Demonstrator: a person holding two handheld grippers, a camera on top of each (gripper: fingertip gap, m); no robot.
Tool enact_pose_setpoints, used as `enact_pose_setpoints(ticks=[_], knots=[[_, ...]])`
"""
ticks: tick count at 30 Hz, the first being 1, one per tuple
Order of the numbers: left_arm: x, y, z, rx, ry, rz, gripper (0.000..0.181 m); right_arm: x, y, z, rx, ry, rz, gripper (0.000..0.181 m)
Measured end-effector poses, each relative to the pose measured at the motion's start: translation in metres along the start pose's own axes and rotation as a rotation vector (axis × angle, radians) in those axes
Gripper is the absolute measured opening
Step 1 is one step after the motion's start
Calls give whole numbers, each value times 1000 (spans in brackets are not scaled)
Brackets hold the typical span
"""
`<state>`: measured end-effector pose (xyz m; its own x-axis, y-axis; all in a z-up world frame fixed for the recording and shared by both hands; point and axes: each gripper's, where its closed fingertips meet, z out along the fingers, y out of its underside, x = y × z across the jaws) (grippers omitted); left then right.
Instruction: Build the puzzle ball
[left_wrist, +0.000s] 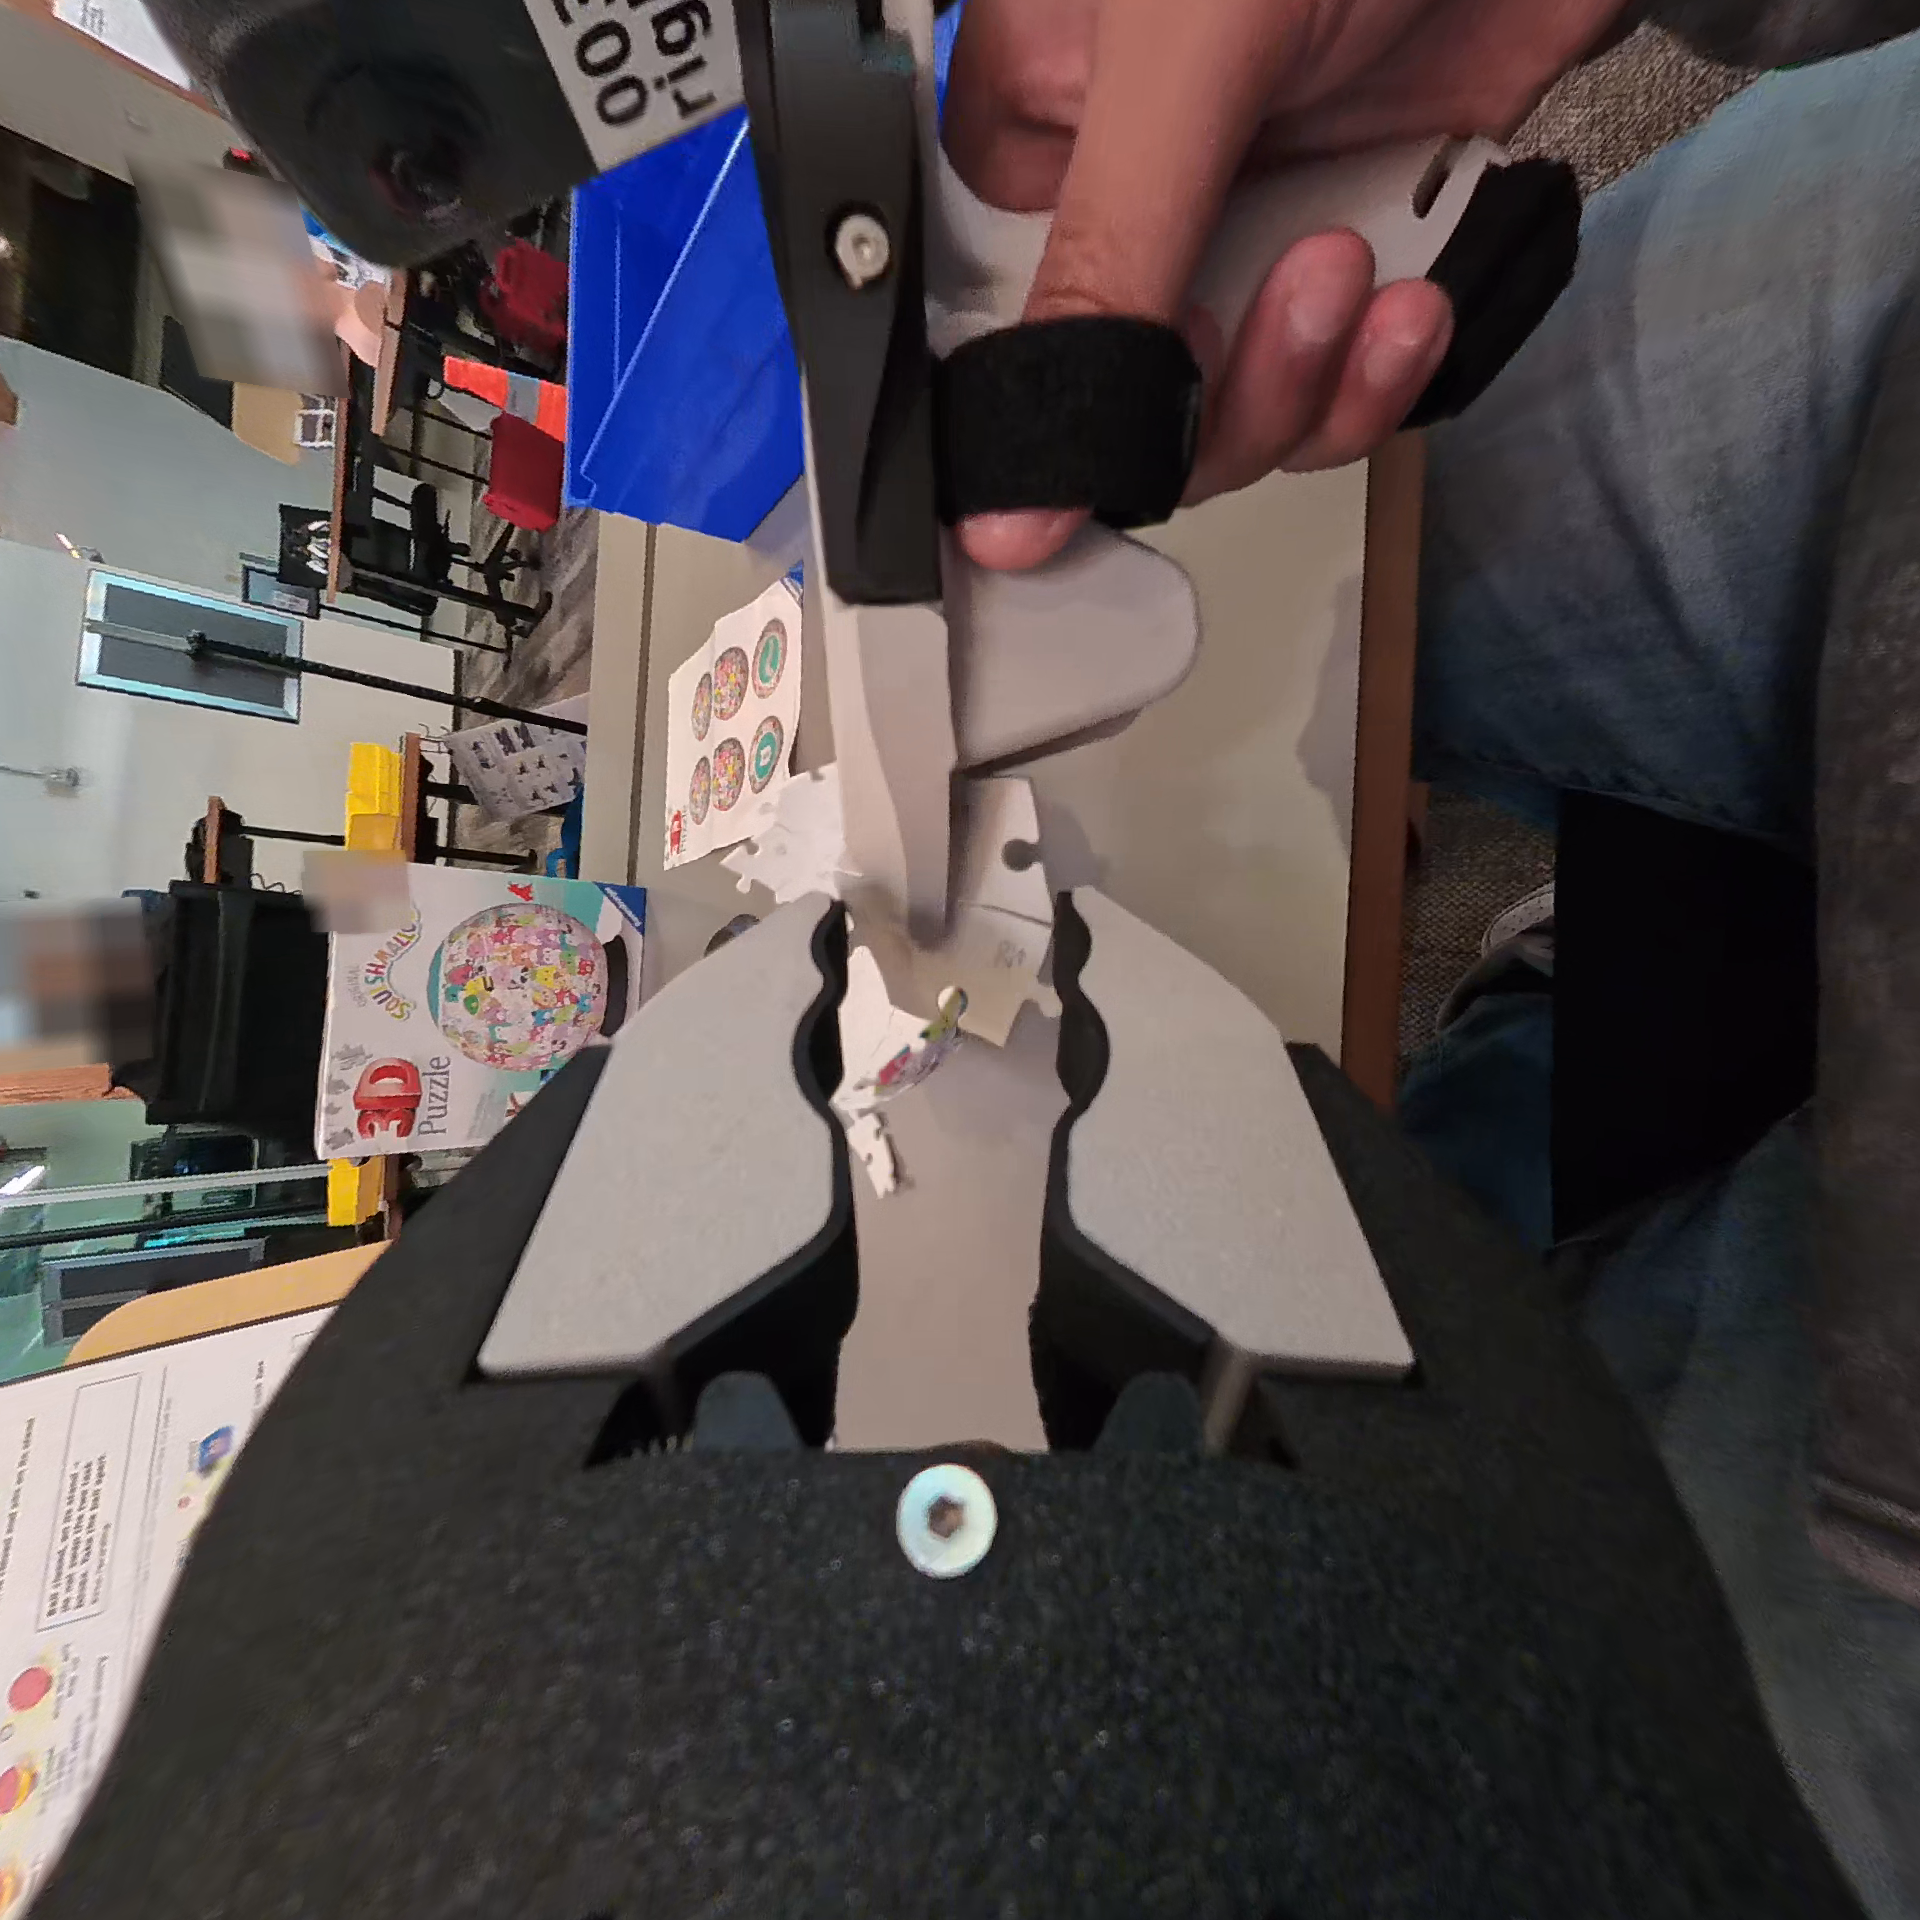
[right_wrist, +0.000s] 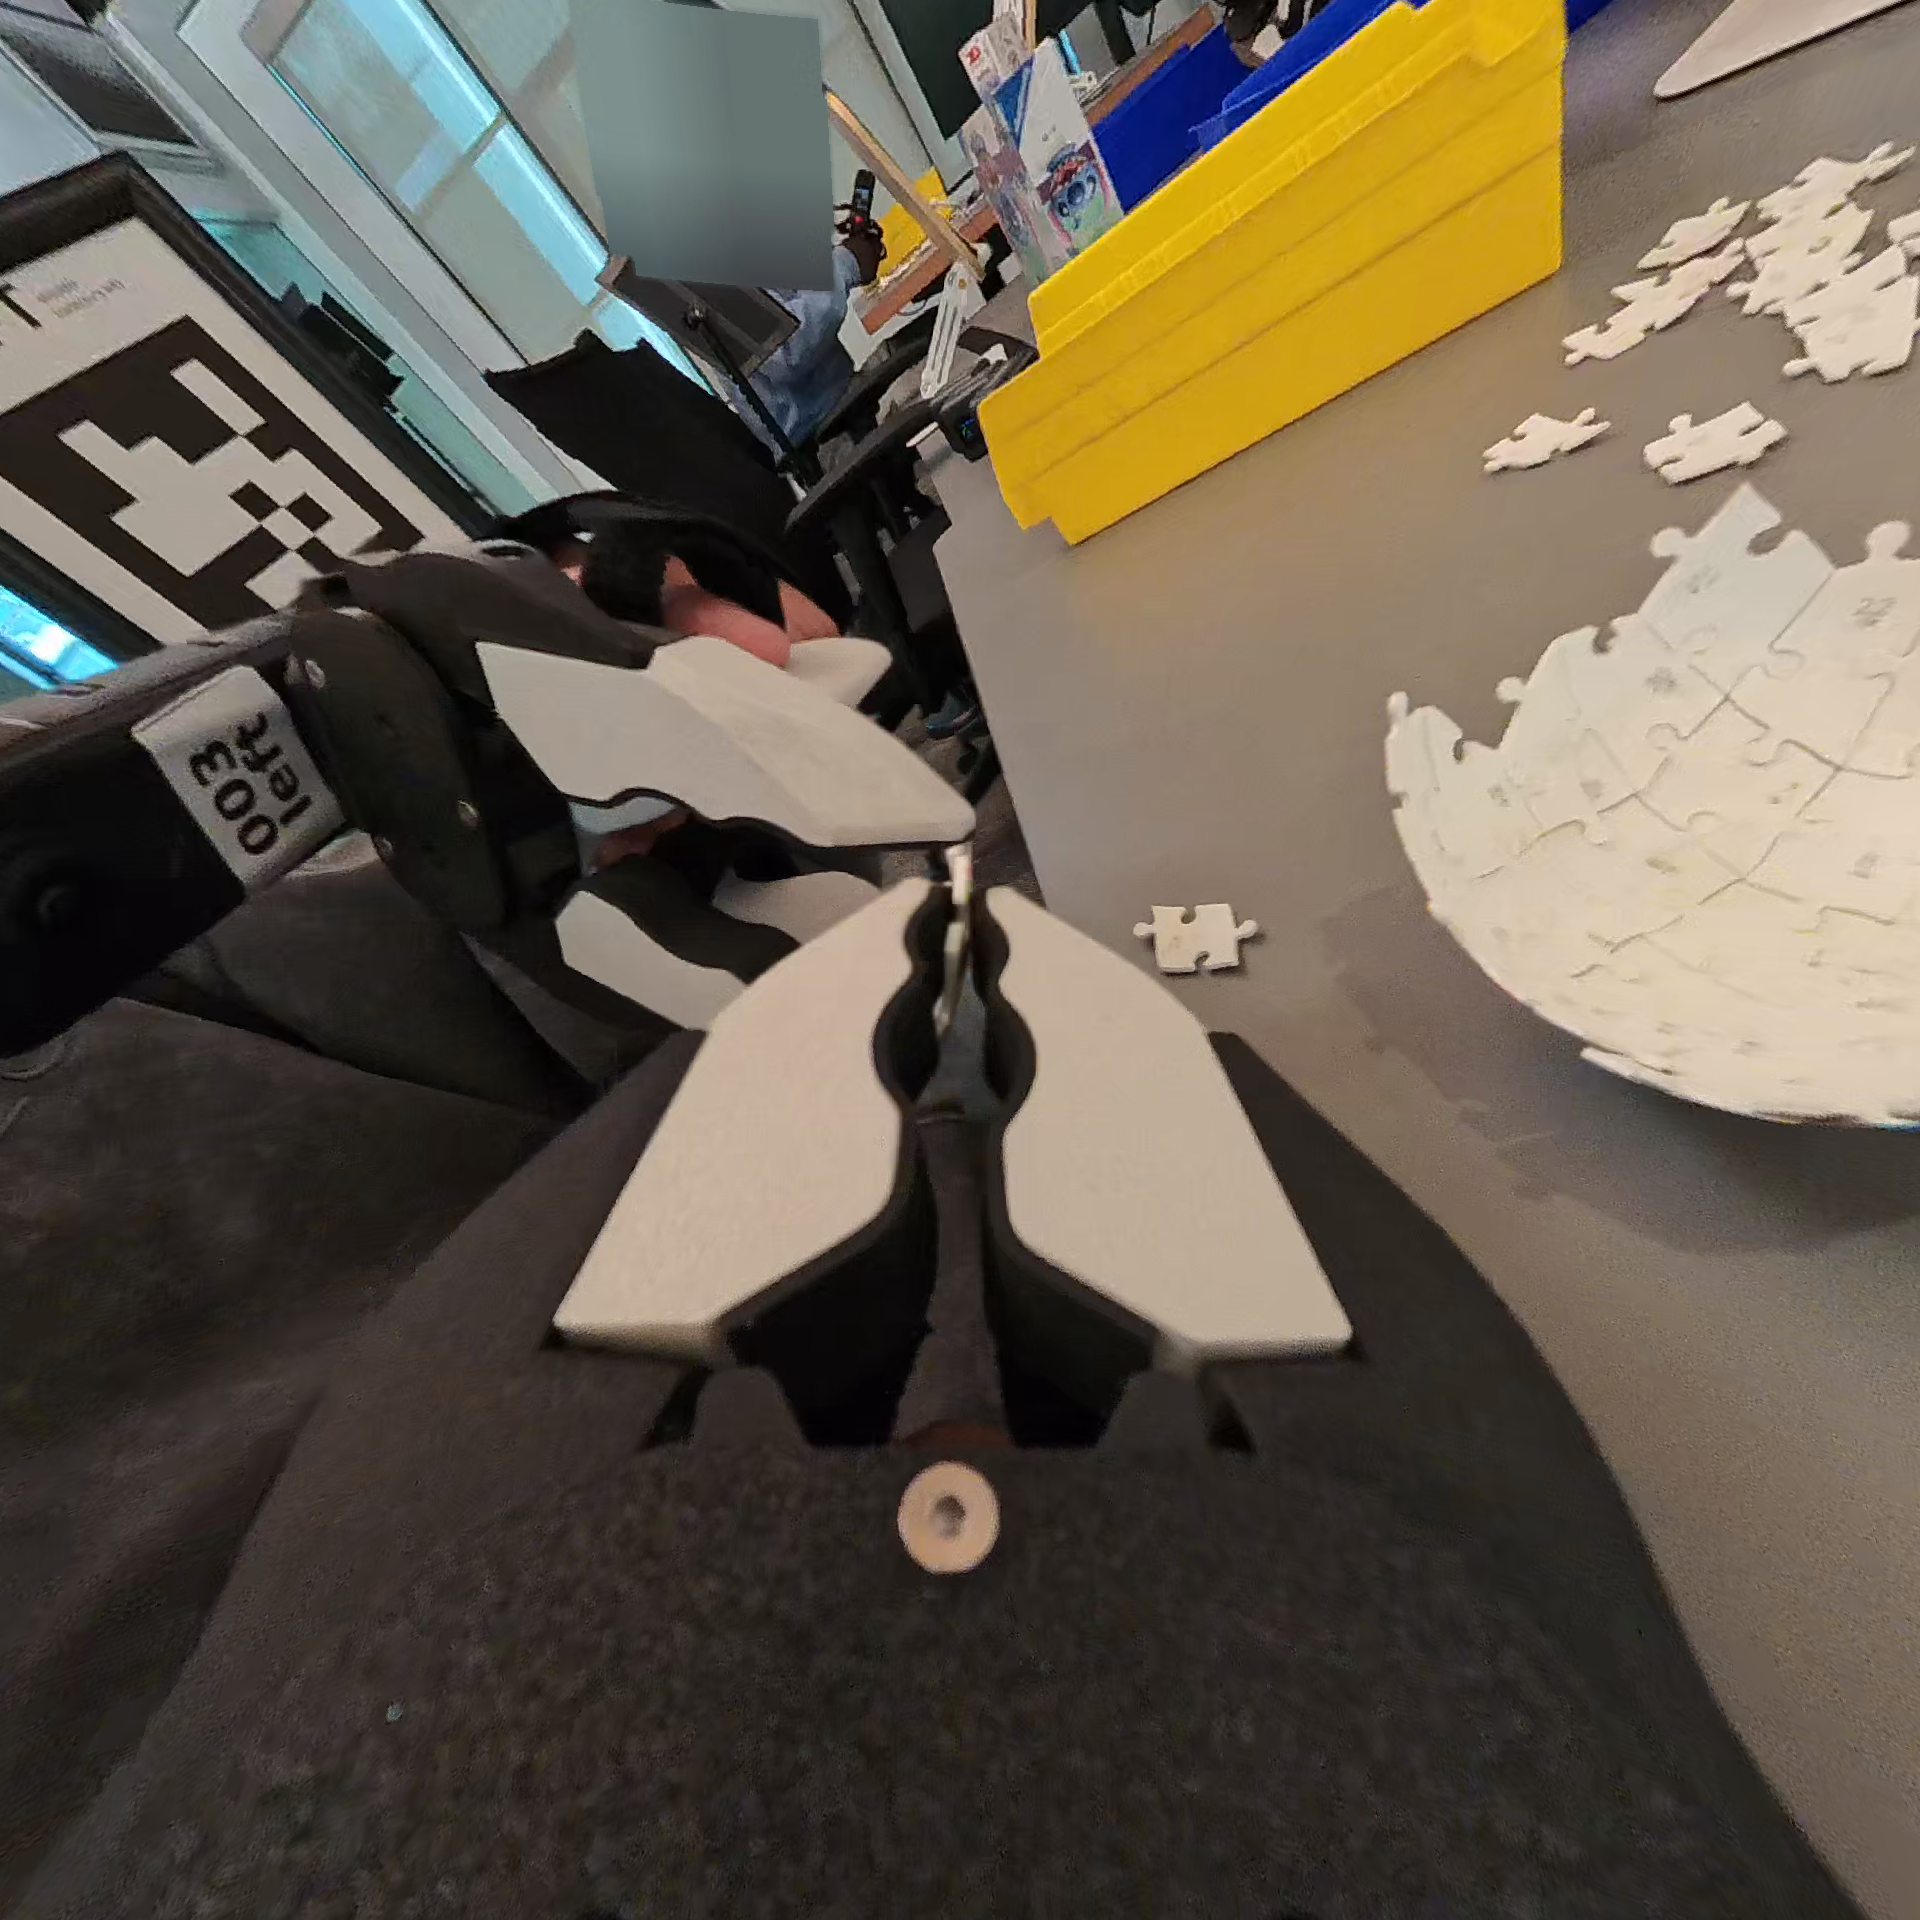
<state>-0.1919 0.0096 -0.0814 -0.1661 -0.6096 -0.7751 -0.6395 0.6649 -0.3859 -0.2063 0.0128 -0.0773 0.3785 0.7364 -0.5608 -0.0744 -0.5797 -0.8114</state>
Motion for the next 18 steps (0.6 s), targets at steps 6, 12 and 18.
enact_pose_setpoints(ticks=[6, 12, 18], knots=[[-4, -2, -5, 28, -31, -58, 31, 4, -4, -3, -5, 105, -119, 3], [-7, -3, -21, 233, 131, -660, 33, -19, -22, -12, 141, -18, -195, 3], [-10, -25, -24, 472, 290, -1026, 19, -35, -26, -7, 230, -92, -209, 3]])
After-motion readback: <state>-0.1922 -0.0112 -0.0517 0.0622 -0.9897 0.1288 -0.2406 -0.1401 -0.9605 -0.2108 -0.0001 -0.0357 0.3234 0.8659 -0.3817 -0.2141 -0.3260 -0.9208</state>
